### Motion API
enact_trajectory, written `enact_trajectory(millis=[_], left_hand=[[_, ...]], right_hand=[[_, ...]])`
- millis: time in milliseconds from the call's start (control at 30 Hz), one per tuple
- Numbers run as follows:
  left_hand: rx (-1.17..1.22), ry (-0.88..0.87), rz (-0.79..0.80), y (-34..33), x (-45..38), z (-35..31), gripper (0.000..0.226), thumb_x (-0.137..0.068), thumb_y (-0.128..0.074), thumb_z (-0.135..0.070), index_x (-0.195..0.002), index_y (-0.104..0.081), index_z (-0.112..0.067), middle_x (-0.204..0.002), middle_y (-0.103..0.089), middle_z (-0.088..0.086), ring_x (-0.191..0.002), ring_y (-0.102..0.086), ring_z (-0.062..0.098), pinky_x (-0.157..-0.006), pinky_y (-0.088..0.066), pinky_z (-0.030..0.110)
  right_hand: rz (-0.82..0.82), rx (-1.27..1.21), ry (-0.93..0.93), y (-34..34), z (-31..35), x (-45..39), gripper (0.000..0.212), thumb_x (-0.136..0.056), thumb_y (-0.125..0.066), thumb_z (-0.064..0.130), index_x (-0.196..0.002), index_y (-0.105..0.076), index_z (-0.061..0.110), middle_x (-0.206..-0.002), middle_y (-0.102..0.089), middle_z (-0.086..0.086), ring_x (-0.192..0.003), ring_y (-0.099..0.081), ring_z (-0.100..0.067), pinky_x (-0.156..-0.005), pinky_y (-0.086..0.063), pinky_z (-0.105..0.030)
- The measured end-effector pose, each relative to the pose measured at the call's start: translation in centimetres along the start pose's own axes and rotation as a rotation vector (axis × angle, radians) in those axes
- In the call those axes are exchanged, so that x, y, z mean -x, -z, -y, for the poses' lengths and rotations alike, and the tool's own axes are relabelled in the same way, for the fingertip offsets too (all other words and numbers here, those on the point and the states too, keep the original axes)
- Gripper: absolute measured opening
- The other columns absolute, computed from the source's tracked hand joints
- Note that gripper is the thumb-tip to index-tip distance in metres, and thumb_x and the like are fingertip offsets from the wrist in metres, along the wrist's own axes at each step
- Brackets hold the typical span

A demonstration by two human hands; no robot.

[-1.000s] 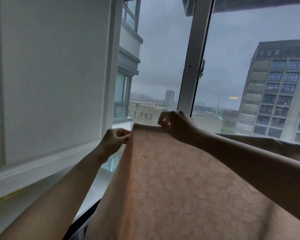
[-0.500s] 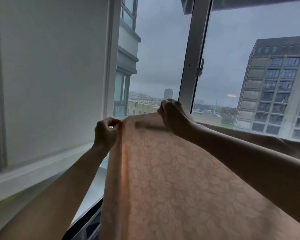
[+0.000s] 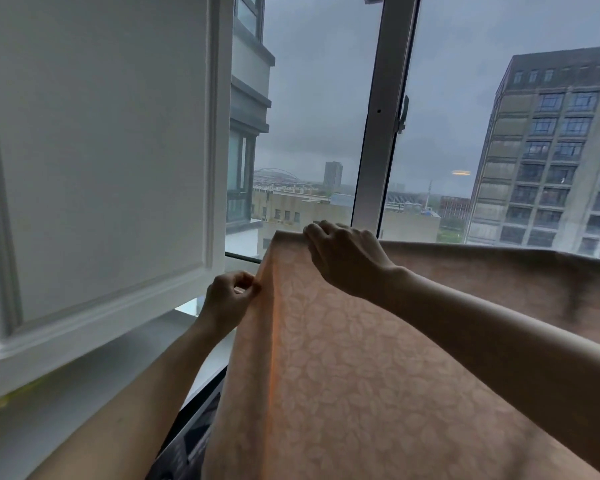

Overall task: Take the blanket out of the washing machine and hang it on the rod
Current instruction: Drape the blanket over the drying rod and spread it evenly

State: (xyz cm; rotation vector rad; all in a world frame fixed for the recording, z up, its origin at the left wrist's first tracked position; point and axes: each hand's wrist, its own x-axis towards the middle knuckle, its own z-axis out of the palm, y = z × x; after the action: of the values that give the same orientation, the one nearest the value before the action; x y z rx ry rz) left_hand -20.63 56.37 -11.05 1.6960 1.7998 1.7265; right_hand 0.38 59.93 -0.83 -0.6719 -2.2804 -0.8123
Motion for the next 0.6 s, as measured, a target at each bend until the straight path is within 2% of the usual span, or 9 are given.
enact_trajectory(millis=[167, 233, 300, 467, 600], left_hand=[[-0.134, -0.025, -0.017, 1.4, 1.4, -0.2, 0.013, -0.09, -0.064, -0.021, -0.097, -0.071, -0.013, -0.089, -0.071, -0.001, -0.082, -0.066, 0.015, -0.079, -0.056, 0.034], [-0.293, -0.063, 0.062, 1.8, 2.7, -0.5, 0.013, -0.092, -0.06, -0.02, -0.1, -0.069, -0.014, -0.092, -0.07, -0.002, -0.079, -0.064, 0.013, -0.073, -0.052, 0.026], [-0.429, -0.085, 0.112, 2.4, 4.2, -0.3, 0.017, -0.091, -0.059, -0.016, -0.107, -0.066, -0.014, -0.098, -0.069, 0.0, -0.079, -0.06, 0.011, -0.074, -0.049, 0.023], [-0.524, 0.044, 0.079, 4.2, 9.6, 0.6, 0.026, -0.09, -0.054, -0.013, -0.114, -0.063, -0.018, -0.104, -0.069, 0.003, -0.089, -0.065, 0.02, -0.081, -0.053, 0.032], [-0.661, 0.13, 0.111, 5.6, 16.0, 1.2, 0.03, -0.091, -0.051, -0.017, -0.118, -0.06, -0.023, -0.104, -0.069, -0.001, -0.09, -0.064, 0.019, -0.08, -0.053, 0.034]], right_hand=[[0.006, 0.029, 0.033, 0.9, 0.9, 0.4, 0.034, -0.092, -0.053, 0.021, -0.124, -0.056, 0.011, -0.11, -0.066, -0.009, -0.093, -0.064, -0.024, -0.075, -0.054, -0.036], [0.0, 0.04, 0.061, 1.5, 1.5, 0.8, 0.039, -0.088, -0.056, 0.018, -0.126, -0.055, 0.008, -0.112, -0.067, -0.012, -0.101, -0.062, -0.027, -0.083, -0.054, -0.04], [-0.006, 0.033, 0.084, 1.9, 2.2, 1.7, 0.042, -0.085, -0.06, 0.015, -0.126, -0.055, 0.006, -0.115, -0.066, -0.014, -0.109, -0.06, -0.029, -0.091, -0.051, -0.042], [0.031, -0.001, 0.136, 1.7, 4.4, 5.3, 0.044, -0.084, -0.062, 0.018, -0.127, -0.056, 0.007, -0.123, -0.063, -0.013, -0.126, -0.05, -0.031, -0.107, -0.04, -0.042], [0.078, -0.084, 0.154, 1.1, 6.7, 9.3, 0.04, -0.088, -0.057, 0.022, -0.127, -0.057, 0.009, -0.123, -0.064, -0.011, -0.126, -0.051, -0.028, -0.107, -0.038, -0.038]])
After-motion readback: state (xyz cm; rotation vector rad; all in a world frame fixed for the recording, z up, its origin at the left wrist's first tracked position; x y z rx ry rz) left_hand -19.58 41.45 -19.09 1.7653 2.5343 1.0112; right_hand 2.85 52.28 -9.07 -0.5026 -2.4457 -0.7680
